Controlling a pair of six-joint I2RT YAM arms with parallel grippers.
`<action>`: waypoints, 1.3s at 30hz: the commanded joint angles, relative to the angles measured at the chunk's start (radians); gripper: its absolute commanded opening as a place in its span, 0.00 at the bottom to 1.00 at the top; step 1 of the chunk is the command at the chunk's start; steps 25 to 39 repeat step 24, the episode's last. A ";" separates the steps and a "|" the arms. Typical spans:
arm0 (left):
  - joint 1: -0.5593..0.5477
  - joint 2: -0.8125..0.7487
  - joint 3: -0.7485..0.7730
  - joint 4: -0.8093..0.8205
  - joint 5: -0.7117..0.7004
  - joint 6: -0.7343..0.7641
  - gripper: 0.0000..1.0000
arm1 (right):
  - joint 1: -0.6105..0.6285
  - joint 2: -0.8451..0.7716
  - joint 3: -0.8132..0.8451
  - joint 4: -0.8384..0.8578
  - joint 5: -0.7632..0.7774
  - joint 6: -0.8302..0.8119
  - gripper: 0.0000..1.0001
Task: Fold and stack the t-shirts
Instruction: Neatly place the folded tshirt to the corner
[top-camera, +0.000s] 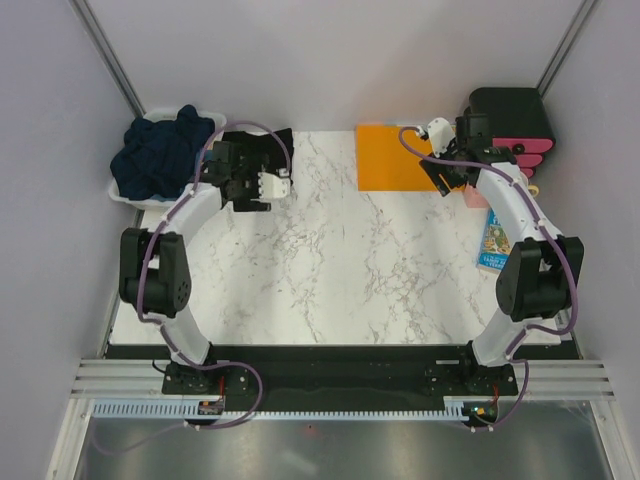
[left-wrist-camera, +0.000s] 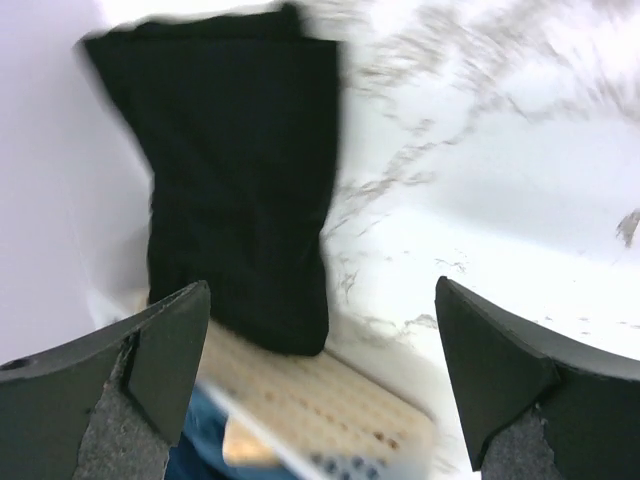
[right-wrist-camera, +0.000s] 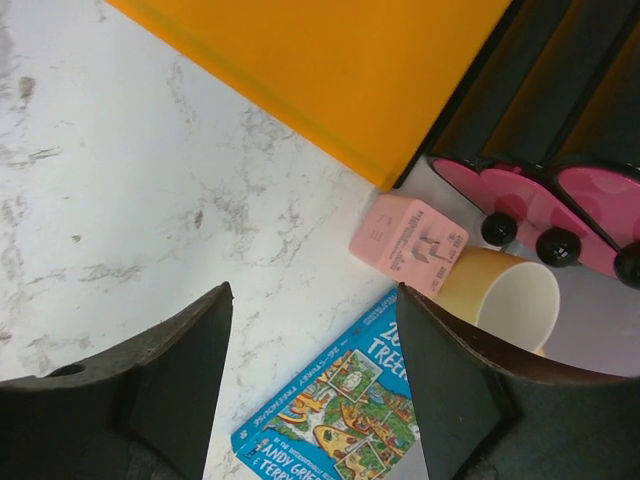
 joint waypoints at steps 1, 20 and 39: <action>-0.006 -0.199 0.146 -0.021 0.017 -0.755 0.99 | 0.024 -0.109 -0.030 -0.095 -0.166 -0.015 0.77; 0.022 -0.618 -0.060 -0.181 -0.152 -1.359 0.99 | 0.033 -0.507 -0.243 -0.032 -0.174 0.227 0.98; 0.020 -0.629 -0.060 -0.176 -0.175 -1.346 0.99 | 0.036 -0.504 -0.228 -0.035 -0.174 0.214 0.98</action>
